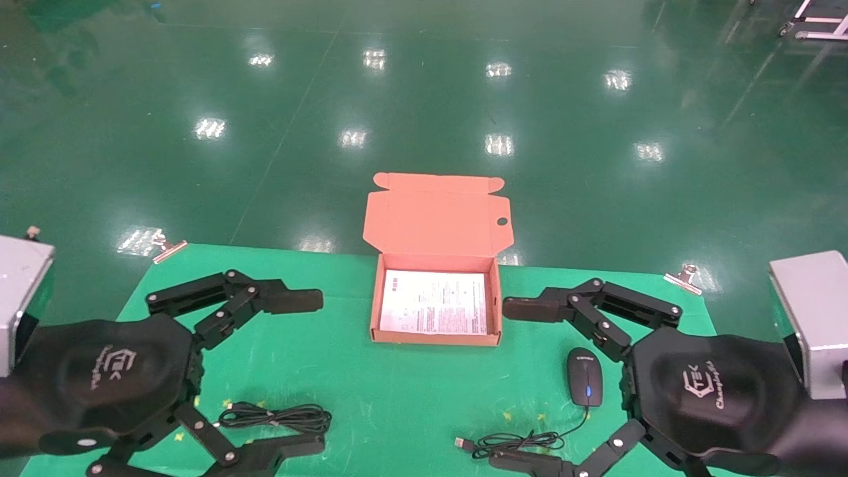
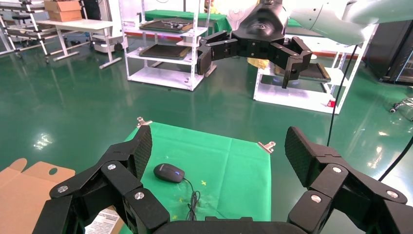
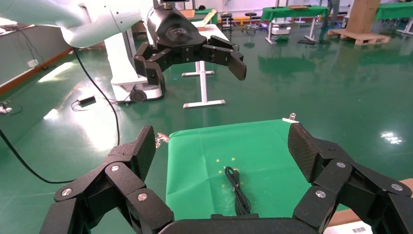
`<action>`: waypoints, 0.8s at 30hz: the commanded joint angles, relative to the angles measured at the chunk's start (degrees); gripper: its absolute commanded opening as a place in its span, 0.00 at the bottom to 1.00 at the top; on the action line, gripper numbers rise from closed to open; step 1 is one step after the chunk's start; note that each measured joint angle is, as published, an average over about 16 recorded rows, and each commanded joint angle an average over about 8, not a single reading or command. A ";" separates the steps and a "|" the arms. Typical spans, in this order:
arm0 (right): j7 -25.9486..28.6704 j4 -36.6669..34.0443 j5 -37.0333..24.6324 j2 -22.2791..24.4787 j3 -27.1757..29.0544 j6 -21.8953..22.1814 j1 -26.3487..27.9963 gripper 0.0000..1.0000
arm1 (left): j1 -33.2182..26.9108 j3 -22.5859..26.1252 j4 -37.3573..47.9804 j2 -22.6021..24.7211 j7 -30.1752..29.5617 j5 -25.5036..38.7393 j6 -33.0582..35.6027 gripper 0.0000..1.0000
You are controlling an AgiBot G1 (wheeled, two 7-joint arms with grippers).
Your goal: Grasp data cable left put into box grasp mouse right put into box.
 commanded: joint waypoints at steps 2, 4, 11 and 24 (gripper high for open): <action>0.00 0.00 0.00 0.00 0.00 0.00 0.00 1.00 | 0.00 0.00 0.00 0.00 0.00 0.00 0.00 1.00; 0.00 0.00 0.00 0.00 0.00 0.00 0.00 1.00 | 0.00 0.00 0.00 0.00 0.00 0.00 0.00 1.00; 0.00 0.00 0.00 0.00 0.00 0.00 0.00 1.00 | 0.00 0.00 0.00 0.00 0.00 0.00 0.00 1.00; -2.51 1.06 -4.95 1.09 -0.79 0.25 1.03 1.00 | -1.06 1.04 -0.14 0.62 0.44 2.46 -0.10 1.00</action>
